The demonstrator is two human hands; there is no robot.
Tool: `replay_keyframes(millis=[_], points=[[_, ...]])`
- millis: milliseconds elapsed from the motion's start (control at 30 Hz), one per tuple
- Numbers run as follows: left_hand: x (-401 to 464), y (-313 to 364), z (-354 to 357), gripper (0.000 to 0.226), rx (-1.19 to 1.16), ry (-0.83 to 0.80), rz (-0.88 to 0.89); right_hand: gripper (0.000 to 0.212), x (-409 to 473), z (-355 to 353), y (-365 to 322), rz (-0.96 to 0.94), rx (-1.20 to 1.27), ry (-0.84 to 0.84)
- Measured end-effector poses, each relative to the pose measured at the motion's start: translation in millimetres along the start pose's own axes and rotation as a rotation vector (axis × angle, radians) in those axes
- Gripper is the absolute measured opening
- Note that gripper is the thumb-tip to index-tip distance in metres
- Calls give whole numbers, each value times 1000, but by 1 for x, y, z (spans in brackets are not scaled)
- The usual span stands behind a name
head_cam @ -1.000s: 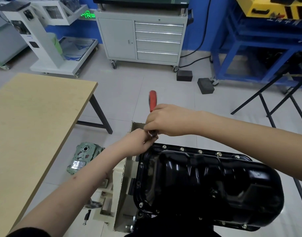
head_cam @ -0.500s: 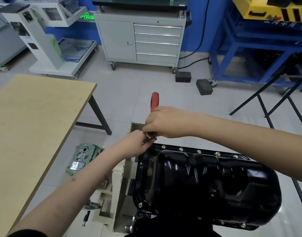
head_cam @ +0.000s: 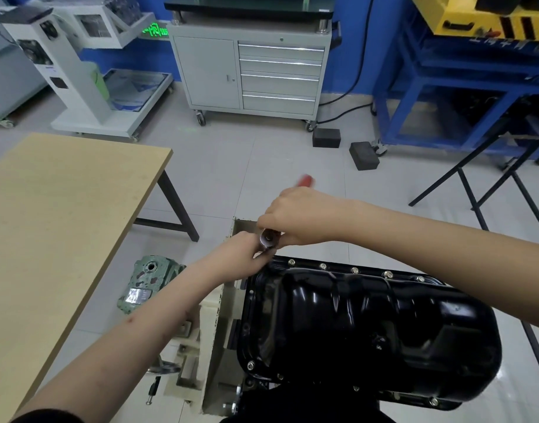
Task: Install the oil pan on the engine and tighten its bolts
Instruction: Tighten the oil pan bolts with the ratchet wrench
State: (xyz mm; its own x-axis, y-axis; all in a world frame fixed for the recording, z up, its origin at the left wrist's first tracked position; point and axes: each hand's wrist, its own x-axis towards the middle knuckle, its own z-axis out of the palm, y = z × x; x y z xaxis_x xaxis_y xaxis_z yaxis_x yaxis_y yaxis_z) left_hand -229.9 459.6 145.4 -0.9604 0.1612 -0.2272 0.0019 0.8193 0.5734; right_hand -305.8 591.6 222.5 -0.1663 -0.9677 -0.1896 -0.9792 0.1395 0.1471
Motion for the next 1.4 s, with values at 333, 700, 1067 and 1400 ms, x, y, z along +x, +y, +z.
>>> replay_keyframes(millis=[333, 700, 1067, 1400], points=[[2, 2, 0, 28, 15, -24, -23, 20, 2, -2, 1, -42, -31, -14], [1, 2, 3, 26, 32, 33, -47, 27, 0, -2, -1, 40, -7, -55], [1, 3, 3, 45, 71, 101, -62, 40, 0, -1, -2, 162, 44, -66], [1, -4, 2, 37, -17, 65, -33, 30, 1, -3, -4, 59, -8, -15]])
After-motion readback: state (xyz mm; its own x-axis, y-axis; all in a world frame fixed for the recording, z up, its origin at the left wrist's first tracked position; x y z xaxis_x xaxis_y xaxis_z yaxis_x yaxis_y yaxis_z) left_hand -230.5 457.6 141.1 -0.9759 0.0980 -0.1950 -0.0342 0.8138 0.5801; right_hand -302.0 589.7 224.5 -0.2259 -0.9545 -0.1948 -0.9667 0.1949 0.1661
